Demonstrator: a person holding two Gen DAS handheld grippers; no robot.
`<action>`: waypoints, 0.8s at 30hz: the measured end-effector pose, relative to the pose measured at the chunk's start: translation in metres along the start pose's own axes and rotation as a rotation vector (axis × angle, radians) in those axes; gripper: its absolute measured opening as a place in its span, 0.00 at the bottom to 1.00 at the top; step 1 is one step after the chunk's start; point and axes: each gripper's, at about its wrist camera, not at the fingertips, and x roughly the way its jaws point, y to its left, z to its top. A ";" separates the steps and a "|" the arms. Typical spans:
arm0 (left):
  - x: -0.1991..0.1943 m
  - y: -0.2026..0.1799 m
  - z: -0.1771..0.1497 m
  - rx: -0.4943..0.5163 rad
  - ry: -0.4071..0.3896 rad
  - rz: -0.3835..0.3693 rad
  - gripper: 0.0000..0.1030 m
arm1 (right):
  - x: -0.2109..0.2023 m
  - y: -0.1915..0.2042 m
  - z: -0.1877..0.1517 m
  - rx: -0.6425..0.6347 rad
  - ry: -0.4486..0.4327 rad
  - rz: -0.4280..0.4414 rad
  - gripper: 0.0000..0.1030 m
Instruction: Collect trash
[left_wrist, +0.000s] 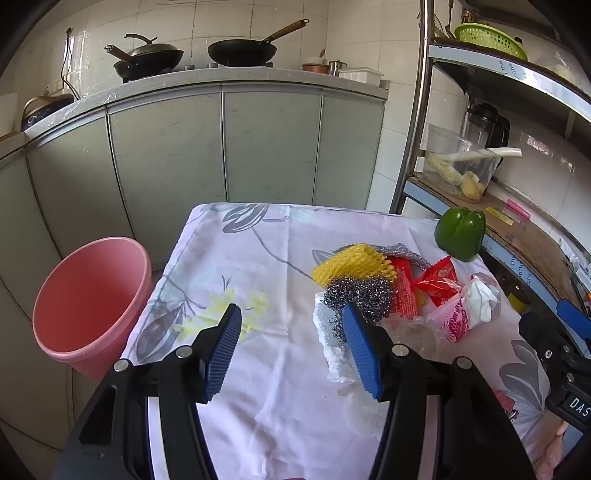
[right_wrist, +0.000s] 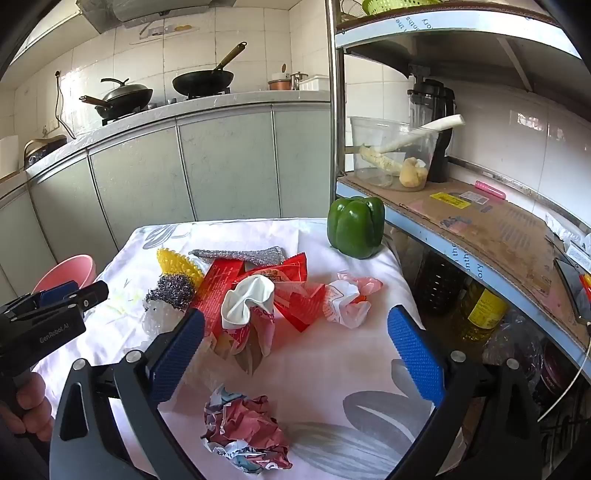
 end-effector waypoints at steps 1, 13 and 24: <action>0.000 0.000 0.000 0.000 0.000 0.001 0.55 | 0.000 0.000 0.000 0.000 0.000 0.000 0.97; 0.000 0.002 0.000 0.000 -0.002 -0.001 0.55 | 0.001 0.000 -0.001 -0.001 0.001 -0.001 0.97; -0.002 0.003 0.000 0.001 -0.004 0.004 0.55 | 0.002 0.000 -0.002 0.000 0.003 0.000 0.97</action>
